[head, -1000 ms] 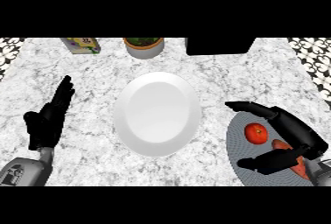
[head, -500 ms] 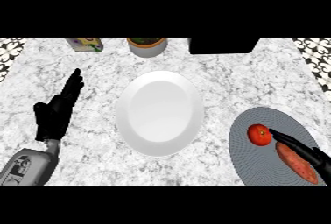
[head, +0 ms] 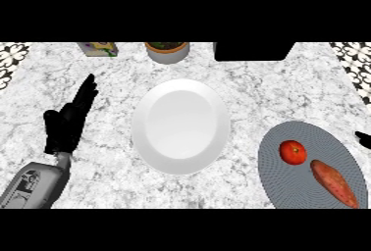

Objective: Pick the sweet potato from the placemat and place it in the plate

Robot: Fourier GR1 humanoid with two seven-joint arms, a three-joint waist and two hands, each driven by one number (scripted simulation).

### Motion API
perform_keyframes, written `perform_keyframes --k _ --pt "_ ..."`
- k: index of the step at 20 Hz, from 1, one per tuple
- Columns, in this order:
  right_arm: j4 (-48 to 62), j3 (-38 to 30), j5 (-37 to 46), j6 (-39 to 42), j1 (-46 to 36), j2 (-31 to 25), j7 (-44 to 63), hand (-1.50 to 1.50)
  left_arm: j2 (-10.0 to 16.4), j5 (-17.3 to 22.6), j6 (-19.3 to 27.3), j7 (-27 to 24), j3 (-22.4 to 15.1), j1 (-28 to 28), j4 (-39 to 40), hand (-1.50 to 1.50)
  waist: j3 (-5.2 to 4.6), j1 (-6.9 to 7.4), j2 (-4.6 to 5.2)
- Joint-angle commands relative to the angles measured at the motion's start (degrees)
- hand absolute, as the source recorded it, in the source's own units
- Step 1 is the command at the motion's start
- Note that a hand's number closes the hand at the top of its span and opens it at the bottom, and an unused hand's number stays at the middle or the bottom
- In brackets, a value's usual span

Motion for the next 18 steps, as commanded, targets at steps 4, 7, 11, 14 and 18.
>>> perform_keyframes --k 4,7,11,14,18 --pt "-2.9 -2.7 1.4 9.8 -3.6 -8.6 11.9 -1.5 -1.6 -1.0 -0.7 2.0 -0.5 -0.4 -0.7 0.0 0.05 1.14 0.14" --pt "-4.0 -1.6 5.4 10.6 -0.3 -7.1 13.4 -1.5 -0.9 -2.1 -0.9 0.9 -0.2 3.0 -4.6 0.0 0.09 1.19 0.0" --pt "-2.2 -1.2 7.3 15.4 -4.8 -3.7 15.2 -1.5 -1.9 -2.6 -3.7 -1.2 3.2 -0.4 1.5 0.0 0.09 0.96 0.13" --pt "0.5 2.2 13.2 14.2 -5.6 0.2 13.6 -1.5 -4.6 -4.8 -2.2 2.2 1.6 -2.4 1.0 0.0 0.12 0.95 0.17" --pt "2.7 4.0 18.4 15.6 -8.7 2.3 14.4 -1.5 -4.5 -5.9 -2.8 -0.5 2.7 2.6 -1.2 0.0 0.11 1.28 0.15"
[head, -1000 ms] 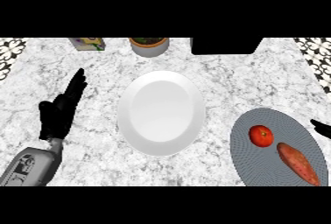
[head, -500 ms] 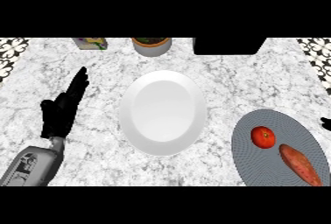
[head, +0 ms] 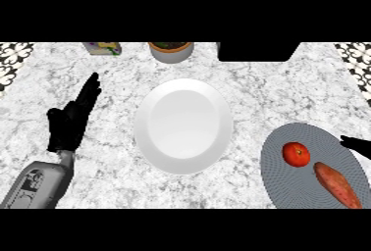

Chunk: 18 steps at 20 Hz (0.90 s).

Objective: Pick the sweet potato from the placemat and place it in the plate

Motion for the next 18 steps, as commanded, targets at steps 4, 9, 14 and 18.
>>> perform_keyframes --k 4,9,14,18 --pt "2.7 4.5 9.9 2.4 -4.0 4.9 3.4 -1.5 0.0 -1.1 -2.6 -0.2 2.2 1.9 -1.2 0.0 -0.01 0.13 -0.01" --pt "10.0 8.0 18.0 -1.7 -4.3 9.9 -0.8 -1.5 -4.6 -5.2 1.0 1.2 0.4 1.4 -1.3 0.0 0.01 -0.03 0.01" --pt "15.9 7.3 22.2 -0.6 -8.1 12.3 -3.8 -1.5 -6.0 -5.7 -1.6 -1.8 3.4 -2.6 5.3 0.0 0.0 -0.15 0.05" --pt "20.1 6.5 25.9 -1.9 -8.8 14.8 -5.0 -1.5 -5.6 -6.2 -3.1 0.3 4.5 0.3 0.4 0.0 0.0 -0.08 -0.02"
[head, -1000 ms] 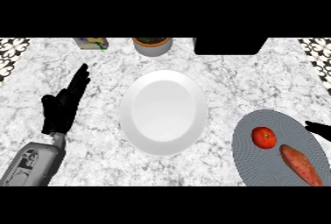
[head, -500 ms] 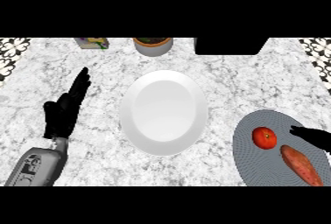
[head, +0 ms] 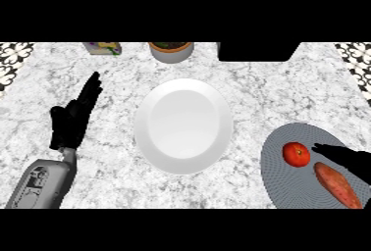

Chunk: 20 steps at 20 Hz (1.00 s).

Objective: Pick the sweet potato from the placemat and place it in the plate

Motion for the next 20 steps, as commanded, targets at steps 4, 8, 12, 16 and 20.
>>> perform_keyframes --k 4,8,12,16,20 --pt "6.1 -1.4 6.7 -3.7 0.6 2.7 -4.8 -1.5 -2.0 -1.8 -1.0 3.7 1.7 -1.2 -1.6 0.0 -0.01 -0.19 -0.05" --pt "7.2 -3.1 7.2 -7.2 -0.5 4.8 -7.7 1.5 -1.8 -2.2 -2.5 -2.8 3.6 0.8 1.5 0.0 -0.02 -0.27 -0.03" --pt "11.0 -5.0 9.0 -8.2 -3.3 5.6 -9.5 1.5 -3.5 -3.7 -3.1 -3.9 3.0 1.0 2.8 0.0 -0.02 -0.25 0.0" --pt "11.5 -5.6 10.6 -11.6 -2.0 8.9 -10.2 1.5 -4.3 -5.7 -1.9 -0.8 3.2 -0.1 0.5 0.0 -0.01 -0.25 -0.03" --pt "4.2 -9.6 10.5 -13.7 1.5 17.3 13.8 1.5 -3.3 -4.3 -2.0 2.7 3.1 1.6 -3.5 0.0 -0.11 -1.63 -0.5"
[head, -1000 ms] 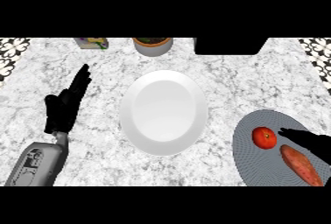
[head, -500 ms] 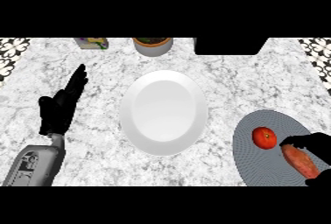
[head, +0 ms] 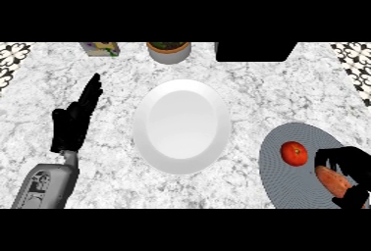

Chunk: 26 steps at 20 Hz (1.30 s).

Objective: Pick the sweet potato from the placemat and place it in the plate

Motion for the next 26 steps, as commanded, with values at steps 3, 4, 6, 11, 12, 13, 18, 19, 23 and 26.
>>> perform_keyframes --k 3,4,6,11,12,13,18,19,23,26 --pt "-8.4 -4.5 2.0 -6.5 5.9 10.9 23.6 1.5 2.0 0.4 -0.5 0.0 1.8 1.3 -1.2 0.0 0.12 -1.6 -0.39" --pt "-11.2 -3.0 3.7 -8.5 5.3 14.3 27.4 1.5 0.7 -0.3 0.2 -1.2 0.5 3.5 -2.1 0.0 0.15 -0.65 -0.3" --pt "-19.4 -4.0 3.2 -8.9 7.2 14.2 28.5 1.5 0.8 0.1 -0.4 -0.9 1.2 1.9 -0.1 0.0 0.18 -1.03 -0.08" --pt "-30.2 -1.9 6.4 -20.2 6.0 19.2 27.6 1.5 -0.1 0.5 -0.7 -1.5 1.1 1.1 0.7 0.0 0.27 -0.66 0.04" --pt "-35.6 -1.6 5.3 -18.7 7.7 18.4 27.0 1.5 1.0 0.2 -0.5 1.3 1.4 0.6 -1.3 0.0 0.27 -0.79 -0.23" --pt "-37.9 -0.9 5.6 -18.4 7.3 18.7 27.4 1.5 -0.2 -0.4 0.2 0.0 1.0 0.0 0.5 0.0 0.26 -0.76 -0.01" --pt "-47.4 5.7 6.2 -15.7 5.1 21.5 28.5 1.5 -0.7 -0.8 0.0 -0.8 0.5 1.2 -0.6 0.0 0.27 0.21 0.1" --pt "-48.4 7.0 7.0 -14.9 3.8 22.2 29.6 1.5 1.5 1.1 -2.9 -2.9 2.1 3.1 -0.7 0.0 0.26 0.58 0.14" --pt "-48.9 11.0 6.2 -7.9 -1.8 25.5 35.5 1.5 -0.7 -1.1 -1.8 -2.1 0.5 1.5 1.1 0.0 0.28 0.62 0.3" --pt "-42.4 15.2 8.2 -7.7 -7.2 30.4 38.8 1.5 -2.2 -2.2 -0.1 0.6 0.1 -1.9 1.5 0.0 0.29 0.75 0.4"
